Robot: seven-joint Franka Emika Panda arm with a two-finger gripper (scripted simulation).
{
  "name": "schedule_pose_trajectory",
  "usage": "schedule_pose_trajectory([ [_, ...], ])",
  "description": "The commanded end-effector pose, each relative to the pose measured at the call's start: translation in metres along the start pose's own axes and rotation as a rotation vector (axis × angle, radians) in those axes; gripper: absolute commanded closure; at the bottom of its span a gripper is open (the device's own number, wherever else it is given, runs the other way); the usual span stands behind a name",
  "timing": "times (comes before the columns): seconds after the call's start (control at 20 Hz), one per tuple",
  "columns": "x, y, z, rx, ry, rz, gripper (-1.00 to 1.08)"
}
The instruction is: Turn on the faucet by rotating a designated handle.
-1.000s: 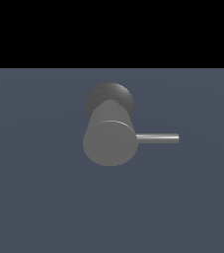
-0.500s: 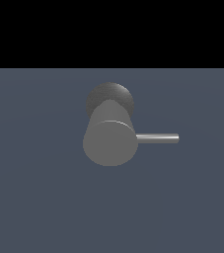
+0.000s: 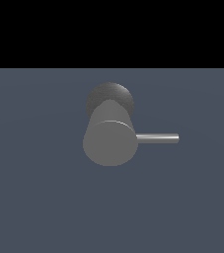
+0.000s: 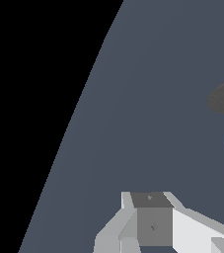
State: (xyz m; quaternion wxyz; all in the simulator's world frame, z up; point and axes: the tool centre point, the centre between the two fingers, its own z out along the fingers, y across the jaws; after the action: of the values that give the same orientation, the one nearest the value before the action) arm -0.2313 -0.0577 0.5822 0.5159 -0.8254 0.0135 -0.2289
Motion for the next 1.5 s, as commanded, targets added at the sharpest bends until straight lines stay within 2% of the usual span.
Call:
schedule_pose_trajectory([
  [0.0,0.003,0.001,-0.004,0.034,0.018,0.007,1.08],
  [0.2,0.006,0.002,-0.008,0.065,0.035,0.014,1.08],
  [0.45,0.008,-0.001,-0.009,0.07,0.031,-0.011,1.08],
  [0.85,0.0,-0.003,0.017,0.061,-0.053,-0.061,1.08],
  [1.0,-0.002,-0.003,0.022,0.059,-0.067,-0.064,1.08],
  [1.2,0.001,-0.003,0.017,0.068,-0.054,-0.06,1.08],
  [1.45,0.007,-0.001,0.01,0.118,-0.021,-0.048,1.08],
])
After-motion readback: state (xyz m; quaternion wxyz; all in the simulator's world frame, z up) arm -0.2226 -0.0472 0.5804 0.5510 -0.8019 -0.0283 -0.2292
